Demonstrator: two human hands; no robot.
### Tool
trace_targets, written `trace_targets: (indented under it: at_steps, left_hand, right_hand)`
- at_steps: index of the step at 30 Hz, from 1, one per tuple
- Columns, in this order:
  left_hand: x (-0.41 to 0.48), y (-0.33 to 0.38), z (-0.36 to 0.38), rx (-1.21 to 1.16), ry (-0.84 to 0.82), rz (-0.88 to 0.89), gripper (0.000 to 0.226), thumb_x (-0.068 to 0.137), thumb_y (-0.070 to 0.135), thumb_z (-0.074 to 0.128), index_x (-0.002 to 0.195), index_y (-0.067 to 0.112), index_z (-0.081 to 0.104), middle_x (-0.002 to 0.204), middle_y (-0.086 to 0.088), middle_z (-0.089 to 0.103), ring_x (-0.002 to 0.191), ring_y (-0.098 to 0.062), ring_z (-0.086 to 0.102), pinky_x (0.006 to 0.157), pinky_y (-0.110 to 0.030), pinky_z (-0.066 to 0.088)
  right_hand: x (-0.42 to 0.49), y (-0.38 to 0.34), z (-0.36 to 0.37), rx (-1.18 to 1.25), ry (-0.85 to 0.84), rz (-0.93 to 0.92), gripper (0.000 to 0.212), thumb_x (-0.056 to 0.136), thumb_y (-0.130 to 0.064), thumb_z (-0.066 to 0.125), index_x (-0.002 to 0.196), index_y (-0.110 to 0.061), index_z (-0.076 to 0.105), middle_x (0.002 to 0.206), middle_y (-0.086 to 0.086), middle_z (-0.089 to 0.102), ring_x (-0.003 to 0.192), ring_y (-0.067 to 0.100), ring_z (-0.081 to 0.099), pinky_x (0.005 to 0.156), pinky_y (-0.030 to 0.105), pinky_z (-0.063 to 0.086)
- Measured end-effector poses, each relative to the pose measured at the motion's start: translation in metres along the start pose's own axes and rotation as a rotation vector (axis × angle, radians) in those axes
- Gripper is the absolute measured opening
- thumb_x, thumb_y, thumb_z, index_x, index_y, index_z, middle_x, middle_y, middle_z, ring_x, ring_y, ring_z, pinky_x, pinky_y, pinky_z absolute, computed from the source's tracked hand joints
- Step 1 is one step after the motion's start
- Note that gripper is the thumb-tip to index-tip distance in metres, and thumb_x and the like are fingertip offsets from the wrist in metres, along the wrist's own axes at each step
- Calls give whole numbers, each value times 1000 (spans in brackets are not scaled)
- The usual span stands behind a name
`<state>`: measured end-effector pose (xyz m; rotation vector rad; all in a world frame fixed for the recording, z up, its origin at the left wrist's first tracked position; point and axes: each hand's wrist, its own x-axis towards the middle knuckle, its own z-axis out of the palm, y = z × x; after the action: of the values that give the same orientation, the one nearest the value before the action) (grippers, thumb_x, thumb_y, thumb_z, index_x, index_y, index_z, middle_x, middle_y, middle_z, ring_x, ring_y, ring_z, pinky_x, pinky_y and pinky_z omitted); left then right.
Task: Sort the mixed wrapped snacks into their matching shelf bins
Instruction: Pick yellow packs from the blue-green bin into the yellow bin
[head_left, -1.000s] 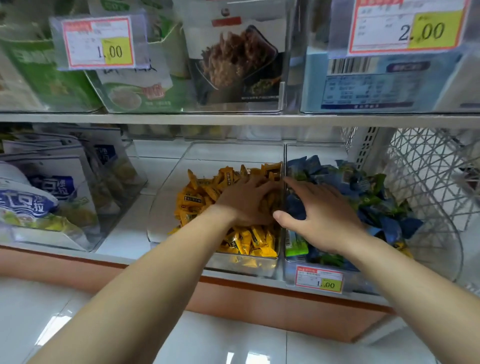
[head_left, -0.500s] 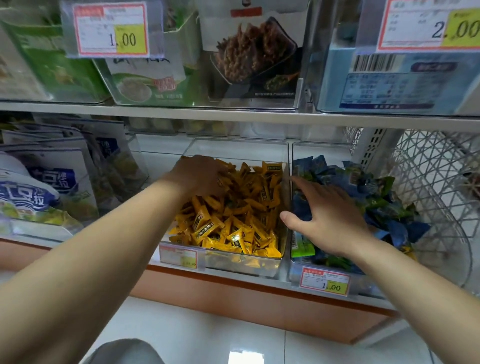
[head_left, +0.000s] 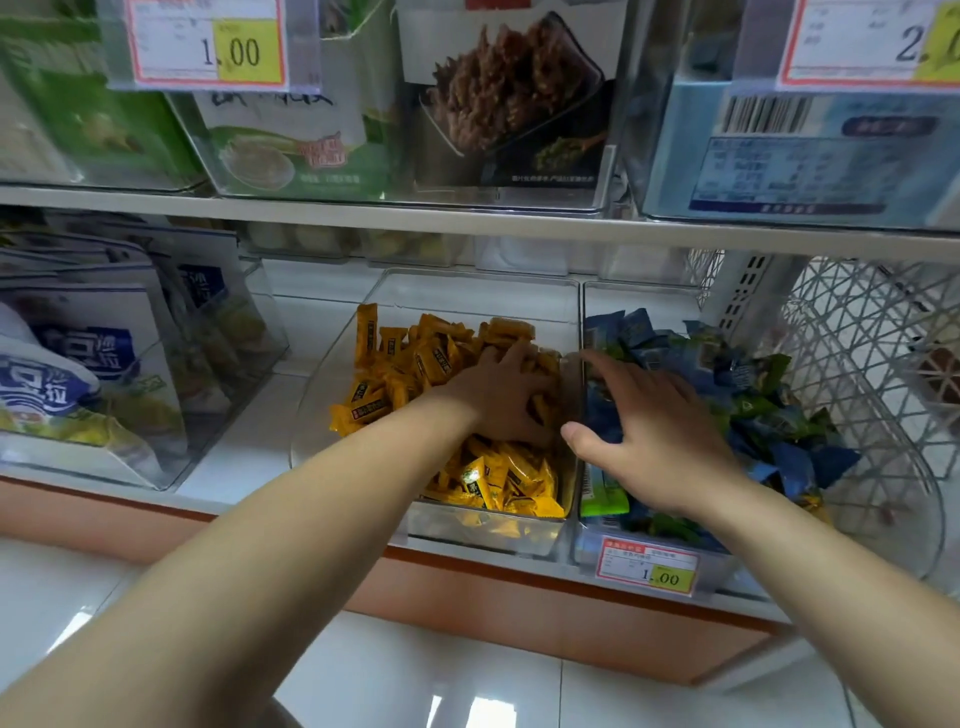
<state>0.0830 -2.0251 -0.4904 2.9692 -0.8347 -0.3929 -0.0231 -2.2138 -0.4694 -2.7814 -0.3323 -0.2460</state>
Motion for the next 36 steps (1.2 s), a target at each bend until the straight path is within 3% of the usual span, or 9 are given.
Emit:
trace_targets:
  at_steps: [7, 11, 14, 17, 21, 23, 25, 32, 36]
  left_hand:
    - [-11, 7, -13, 78, -93, -34, 87, 70, 76, 64, 146, 40, 41, 155, 1, 19, 130, -36, 43, 89, -42, 48]
    - [-9, 6, -13, 11, -158, -51, 84, 73, 70, 68, 146, 40, 39, 147, -3, 32, 124, -33, 47, 89, -42, 52]
    - [-4, 10, -11, -68, -122, 0, 72, 74, 63, 72, 136, 35, 49, 130, -2, 42, 108, -26, 51, 76, -35, 49]
    - [-1, 9, -10, -159, -74, 42, 65, 74, 52, 76, 132, 29, 56, 117, 6, 45, 105, -18, 50, 79, -32, 47]
    - [-3, 0, -13, -253, -17, 81, 38, 79, 36, 76, 114, 25, 67, 109, 7, 61, 97, -15, 58, 70, -28, 43]
    - [-7, -11, -22, -248, 5, 85, 30, 81, 36, 74, 108, 27, 69, 107, 6, 64, 99, -16, 60, 77, -31, 47]
    - [-12, -24, -34, -204, 60, 77, 33, 80, 40, 72, 112, 31, 69, 105, 8, 64, 99, -16, 60, 83, -35, 48]
    - [-32, -58, -62, -18, 126, -11, 45, 79, 49, 70, 122, 40, 59, 102, 5, 45, 101, -25, 56, 82, -38, 47]
    - [-47, -60, -75, 27, 52, -51, 71, 75, 46, 79, 140, 39, 50, 119, 0, 48, 109, -28, 55, 82, -35, 47]
  right_hand:
    - [-1, 1, 2, 11, 32, 2, 79, 81, -80, 36, 147, -41, 22, 140, -6, 51, 126, 23, 47, 109, 42, 32]
    - [0, 1, 3, 9, 19, 1, 79, 81, -79, 35, 148, -41, 21, 142, -7, 50, 128, 22, 45, 110, 42, 29]
    - [0, 0, 2, 12, 15, 8, 80, 80, -80, 35, 149, -41, 22, 143, -7, 48, 129, 22, 44, 110, 42, 28]
    - [-1, 0, 1, 21, 16, 12, 81, 79, -80, 34, 148, -41, 22, 144, -7, 47, 130, 22, 42, 110, 41, 27]
    - [-1, 1, 1, 39, 18, 5, 78, 80, -79, 36, 148, -43, 22, 144, -7, 48, 130, 22, 43, 111, 42, 28]
    - [-1, 2, 2, 41, 23, 2, 77, 81, -78, 37, 147, -43, 23, 143, -7, 49, 129, 22, 45, 110, 43, 29]
    - [1, 3, 4, 42, 26, 1, 76, 81, -79, 36, 147, -43, 24, 142, -7, 50, 128, 22, 45, 110, 44, 29]
    - [1, 6, 6, 41, 32, -2, 77, 80, -81, 35, 147, -43, 25, 140, -7, 51, 127, 23, 47, 111, 44, 28]
    - [1, 5, 6, 35, 31, 4, 78, 80, -81, 34, 147, -43, 22, 141, -6, 50, 128, 23, 45, 112, 43, 27]
